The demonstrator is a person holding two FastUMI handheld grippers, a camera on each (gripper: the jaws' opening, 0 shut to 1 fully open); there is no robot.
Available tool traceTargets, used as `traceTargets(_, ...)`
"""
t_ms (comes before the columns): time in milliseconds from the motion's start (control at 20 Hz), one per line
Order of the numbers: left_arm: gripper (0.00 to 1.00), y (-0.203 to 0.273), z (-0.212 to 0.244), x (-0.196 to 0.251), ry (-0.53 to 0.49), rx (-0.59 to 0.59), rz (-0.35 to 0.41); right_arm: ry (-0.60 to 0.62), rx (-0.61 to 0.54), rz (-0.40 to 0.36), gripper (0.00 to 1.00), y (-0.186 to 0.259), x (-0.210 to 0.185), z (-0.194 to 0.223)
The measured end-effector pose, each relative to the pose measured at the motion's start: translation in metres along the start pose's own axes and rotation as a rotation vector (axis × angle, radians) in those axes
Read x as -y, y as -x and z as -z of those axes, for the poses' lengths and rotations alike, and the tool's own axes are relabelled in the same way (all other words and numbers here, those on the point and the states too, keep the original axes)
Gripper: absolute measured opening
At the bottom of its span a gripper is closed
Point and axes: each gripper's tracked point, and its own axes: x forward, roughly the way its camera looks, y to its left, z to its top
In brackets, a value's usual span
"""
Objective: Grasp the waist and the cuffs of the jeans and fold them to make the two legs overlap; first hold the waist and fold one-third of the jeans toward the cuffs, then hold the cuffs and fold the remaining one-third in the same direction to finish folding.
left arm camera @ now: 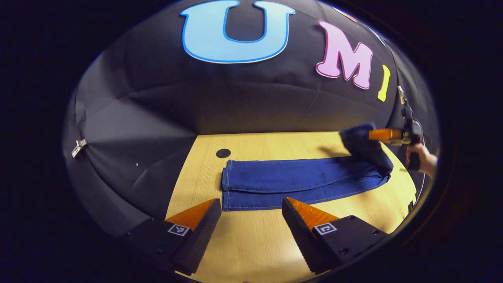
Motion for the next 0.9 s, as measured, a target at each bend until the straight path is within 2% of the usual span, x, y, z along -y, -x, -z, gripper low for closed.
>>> traceTargets(50, 0.99, -0.005, 0.003, -0.002, 0.006, -0.008, -0.003, 0.061, -0.076, 0.002, 0.15, -0.007, 0.003, 0.023)
traceTargets(150, 0.99, -0.014, 0.006, -0.001, 0.009, -0.022, 0.0, 0.135, -0.162, -0.004, 0.16, -0.022, 0.005, 0.037)
traceTargets(250, 0.99, -0.025, 0.006, 0.004, -0.002, -0.035, 0.019, 0.172, -0.165, -0.018, 0.16, -0.021, 0.005, 0.03)
traceTargets(300, 0.99, -0.031, 0.007, 0.006, -0.004, -0.04, 0.024, 0.153, -0.157, -0.05, 0.17, -0.018, 0.002, 0.026)
traceTargets(450, 0.99, -0.055, 0.017, 0.006, 0.027, -0.087, 0.006, 0.076, -0.167, -0.144, 0.67, 0.003, -0.016, 0.017)
traceTargets(500, 0.99, -0.061, 0.016, 0.002, 0.036, -0.085, -0.01, 0.056, -0.148, -0.166, 0.72, 0.015, -0.022, 0.007)
traceTargets(550, 0.99, -0.067, 0.013, -0.006, 0.042, -0.079, -0.028, 0.036, -0.113, -0.193, 0.83, 0.027, -0.026, -0.003)
traceTargets(650, 0.98, -0.085, 0.005, -0.022, 0.063, -0.096, -0.061, 0.009, -0.043, -0.236, 0.82, 0.056, -0.028, -0.023)
traceTargets(750, 0.98, -0.105, 0.0, -0.04, 0.093, -0.125, -0.084, 0.011, 0.006, -0.231, 0.82, 0.081, -0.012, -0.038)
traceTargets(900, 0.99, -0.138, -0.001, -0.056, 0.245, -0.205, -0.1, -0.039, 0.044, -0.2, 0.81, 0.106, 0.013, -0.046)
